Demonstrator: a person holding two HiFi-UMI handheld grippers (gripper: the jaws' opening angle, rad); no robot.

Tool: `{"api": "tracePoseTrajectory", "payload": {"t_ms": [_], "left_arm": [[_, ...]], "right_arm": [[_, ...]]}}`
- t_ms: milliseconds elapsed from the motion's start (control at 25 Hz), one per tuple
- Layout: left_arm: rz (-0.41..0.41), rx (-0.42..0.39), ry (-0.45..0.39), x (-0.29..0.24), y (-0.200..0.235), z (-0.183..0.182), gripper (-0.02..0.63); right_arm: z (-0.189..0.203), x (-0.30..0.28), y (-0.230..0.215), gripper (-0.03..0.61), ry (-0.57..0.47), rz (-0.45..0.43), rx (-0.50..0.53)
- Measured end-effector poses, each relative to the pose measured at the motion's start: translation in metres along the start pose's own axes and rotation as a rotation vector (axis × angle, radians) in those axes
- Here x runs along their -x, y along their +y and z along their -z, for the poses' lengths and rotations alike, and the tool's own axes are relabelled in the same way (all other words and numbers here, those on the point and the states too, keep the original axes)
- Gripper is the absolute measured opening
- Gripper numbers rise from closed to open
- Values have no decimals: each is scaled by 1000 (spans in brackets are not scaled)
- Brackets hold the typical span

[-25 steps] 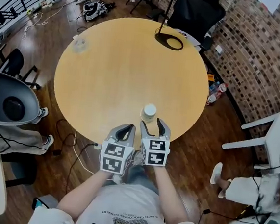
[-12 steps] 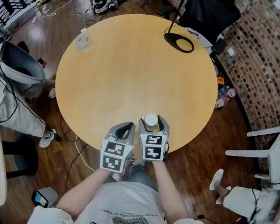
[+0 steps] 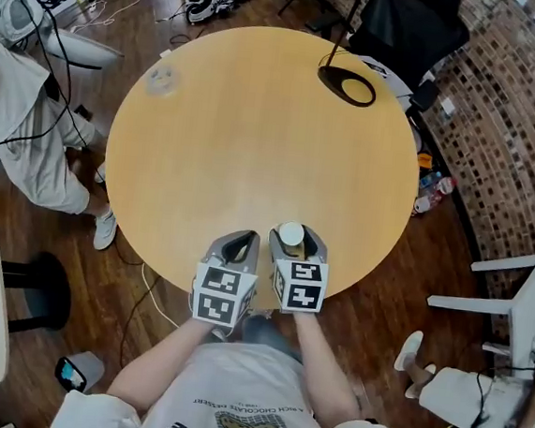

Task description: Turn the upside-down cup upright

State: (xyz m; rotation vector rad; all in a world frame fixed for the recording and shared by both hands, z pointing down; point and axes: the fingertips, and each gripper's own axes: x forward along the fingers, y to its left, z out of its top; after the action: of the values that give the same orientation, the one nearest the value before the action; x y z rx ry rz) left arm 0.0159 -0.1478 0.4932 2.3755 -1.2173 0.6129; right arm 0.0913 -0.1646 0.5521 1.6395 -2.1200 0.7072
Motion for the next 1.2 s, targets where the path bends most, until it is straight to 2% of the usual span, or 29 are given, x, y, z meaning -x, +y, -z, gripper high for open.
{"api": "tracePoseTrajectory", "payload": {"t_ms": [200, 520, 640, 760, 840, 1080, 1200], "left_arm": [[-16, -8, -9, -10, -3, -9, 3], [-46, -3, -9, -18, -7, -11, 3], [-45, -5, -9, -18, -5, -8, 3], [-46, -13, -4, -20, -2, -2, 3], [-42, -19, 10, -21, -1, 6, 3], [-28, -44, 13, -23, -3, 8, 3], [-25, -45, 8, -23, -5, 8, 3]], "right_arm": [[-6, 3, -6, 279, -17, -91, -207], [-4, 4, -10, 278, -51, -328, -703], [3, 1, -7, 279, -44, -399, -849], [14, -2, -7, 278, -24, -427, -976], [20, -1, -9, 279, -20, -416, -1012], [20, 4, -15, 278, -32, -376, -1015], [24, 6, -24, 278, -38, -363, -1068]]}}
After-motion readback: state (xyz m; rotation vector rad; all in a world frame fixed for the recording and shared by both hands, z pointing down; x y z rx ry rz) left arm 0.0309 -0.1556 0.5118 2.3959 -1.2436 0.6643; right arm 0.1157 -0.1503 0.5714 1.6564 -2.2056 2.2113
